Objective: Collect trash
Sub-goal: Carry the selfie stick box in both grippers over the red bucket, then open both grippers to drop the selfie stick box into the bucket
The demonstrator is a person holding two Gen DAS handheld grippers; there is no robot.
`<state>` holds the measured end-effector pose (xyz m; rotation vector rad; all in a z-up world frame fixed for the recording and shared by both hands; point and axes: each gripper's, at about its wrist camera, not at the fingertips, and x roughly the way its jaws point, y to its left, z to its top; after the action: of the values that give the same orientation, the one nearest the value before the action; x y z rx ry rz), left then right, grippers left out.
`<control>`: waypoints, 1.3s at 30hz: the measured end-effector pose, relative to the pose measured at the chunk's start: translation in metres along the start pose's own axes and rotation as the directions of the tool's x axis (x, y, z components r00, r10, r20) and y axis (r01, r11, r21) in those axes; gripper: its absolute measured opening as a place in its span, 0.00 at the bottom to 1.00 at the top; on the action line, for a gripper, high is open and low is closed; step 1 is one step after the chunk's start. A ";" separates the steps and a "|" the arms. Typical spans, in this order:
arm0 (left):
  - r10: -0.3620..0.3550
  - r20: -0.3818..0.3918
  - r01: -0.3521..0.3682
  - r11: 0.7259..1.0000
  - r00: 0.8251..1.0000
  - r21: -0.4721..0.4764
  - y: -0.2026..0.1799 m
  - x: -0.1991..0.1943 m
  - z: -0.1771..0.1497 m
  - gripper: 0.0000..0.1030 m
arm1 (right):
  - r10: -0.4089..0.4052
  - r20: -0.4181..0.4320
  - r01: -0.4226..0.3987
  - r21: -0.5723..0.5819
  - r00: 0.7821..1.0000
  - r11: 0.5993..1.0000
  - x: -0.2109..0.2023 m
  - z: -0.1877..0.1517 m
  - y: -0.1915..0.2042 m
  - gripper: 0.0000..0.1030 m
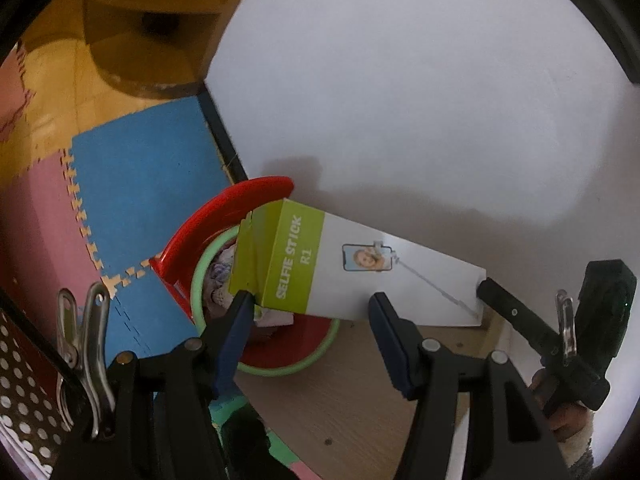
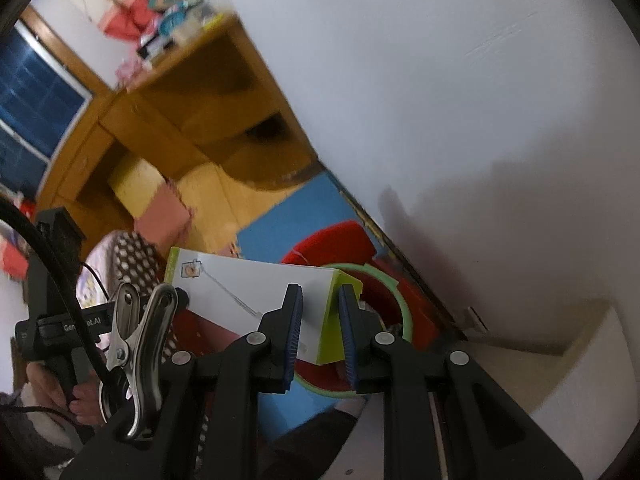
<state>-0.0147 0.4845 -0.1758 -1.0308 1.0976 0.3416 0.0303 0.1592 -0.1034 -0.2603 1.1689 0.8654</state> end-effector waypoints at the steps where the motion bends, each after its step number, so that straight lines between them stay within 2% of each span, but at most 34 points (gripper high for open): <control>1: -0.001 0.000 0.001 1.000 1.000 -0.010 0.006 0.004 0.002 0.61 | 0.003 -0.007 -0.003 -0.006 1.000 1.000 0.007 0.002 0.001 0.20; 6: 0.021 -0.039 -0.023 0.999 0.999 -0.049 0.035 0.037 0.006 0.61 | 0.039 -0.085 -0.040 -0.013 0.996 0.999 0.056 0.016 -0.002 0.20; 10: 0.040 -0.089 -0.047 0.996 0.995 -0.075 0.051 0.069 0.001 0.61 | 0.051 -0.187 -0.056 -0.026 0.981 0.998 0.103 0.024 -0.008 0.20; 17: 0.103 -0.159 -0.116 0.990 0.982 -0.077 0.066 0.135 -0.016 0.61 | -0.016 -0.313 -0.022 -0.117 0.950 0.993 0.184 0.032 -0.018 0.21; 19: 0.116 -0.200 -0.135 0.987 0.973 -0.086 0.072 0.156 -0.024 0.60 | -0.037 -0.381 -0.013 -0.127 0.924 0.992 0.215 0.034 -0.028 0.21; 21: 0.120 -0.221 -0.142 0.986 0.968 -0.088 0.075 0.170 -0.032 0.60 | -0.051 -0.468 0.005 -0.101 0.882 0.995 0.249 0.026 -0.044 0.21; 22: 0.122 -0.229 -0.143 0.987 0.966 -0.078 0.075 0.175 -0.036 0.60 | -0.079 -0.507 0.015 -0.128 0.858 0.992 0.268 0.020 -0.047 0.21; 24: 0.067 -0.249 -0.087 0.994 0.966 -0.069 0.072 0.183 -0.043 0.54 | -0.142 -0.554 0.024 -0.215 0.820 0.976 0.291 0.006 -0.046 0.21; 27: 0.111 -0.262 -0.122 0.992 0.959 -0.024 0.064 0.193 -0.049 0.56 | -0.136 -0.621 -0.033 -0.252 0.772 0.967 0.318 -0.012 -0.037 0.16; 29: 0.131 -0.268 -0.142 0.990 0.954 -0.019 0.063 0.200 -0.049 0.56 | -0.157 -0.629 -0.052 -0.300 0.761 0.953 0.329 -0.021 -0.022 0.16; 32: 0.132 -0.269 -0.155 0.986 0.954 -0.068 0.074 0.204 -0.048 0.56 | -0.159 -0.640 -0.085 -0.333 0.752 0.939 0.338 -0.034 -0.007 0.16; 35: 0.135 -0.266 -0.161 0.984 0.954 -0.078 0.080 0.204 -0.046 0.57 | -0.142 -0.641 -0.091 -0.317 0.754 0.944 0.339 -0.037 -0.001 0.16; 39: 0.140 -0.258 -0.161 0.985 0.956 -0.061 0.073 0.196 -0.041 0.63 | -0.087 -0.629 -0.088 -0.241 0.772 0.966 0.331 -0.033 0.006 0.16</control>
<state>0.0029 0.4412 -0.3840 -1.0863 1.4071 0.3875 0.0432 0.2944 -0.4070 -0.8224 1.6853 0.9624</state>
